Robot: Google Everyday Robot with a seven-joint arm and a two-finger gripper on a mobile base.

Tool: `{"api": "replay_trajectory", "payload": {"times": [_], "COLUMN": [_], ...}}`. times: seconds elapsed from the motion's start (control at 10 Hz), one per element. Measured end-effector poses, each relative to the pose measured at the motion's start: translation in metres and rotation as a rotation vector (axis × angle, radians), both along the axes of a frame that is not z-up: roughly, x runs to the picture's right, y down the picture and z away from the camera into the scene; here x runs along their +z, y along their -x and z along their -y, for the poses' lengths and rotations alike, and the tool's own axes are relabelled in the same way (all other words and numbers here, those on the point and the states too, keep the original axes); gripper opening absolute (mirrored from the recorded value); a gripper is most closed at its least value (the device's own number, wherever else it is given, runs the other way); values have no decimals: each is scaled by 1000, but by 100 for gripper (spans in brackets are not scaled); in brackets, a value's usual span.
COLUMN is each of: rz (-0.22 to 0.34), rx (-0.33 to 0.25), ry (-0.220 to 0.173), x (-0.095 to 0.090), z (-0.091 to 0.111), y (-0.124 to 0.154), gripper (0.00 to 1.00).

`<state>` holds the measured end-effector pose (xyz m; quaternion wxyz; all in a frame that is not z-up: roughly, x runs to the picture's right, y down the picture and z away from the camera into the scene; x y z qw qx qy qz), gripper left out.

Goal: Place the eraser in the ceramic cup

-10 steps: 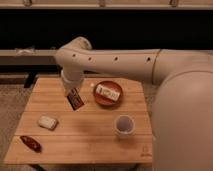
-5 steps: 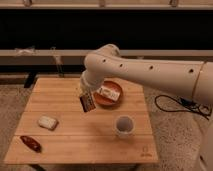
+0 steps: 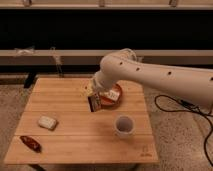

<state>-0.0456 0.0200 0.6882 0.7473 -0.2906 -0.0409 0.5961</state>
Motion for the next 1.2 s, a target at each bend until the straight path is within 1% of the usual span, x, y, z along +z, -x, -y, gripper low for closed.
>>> {"api": "replay_trajectory", "payload": {"times": [0.2, 0.4, 0.8, 1.0, 1.2], "rz": [-3, -12, -24, -27, -32], "rx": [11, 33, 72, 80, 81], "ry": [2, -1, -9, -17, -18], "x": [4, 6, 2, -2, -3], "z": [-2, -5, -17, -24, -32], "y": [-9, -31, -64, -79, -89], "gripper": [0, 0, 0, 0, 0]}}
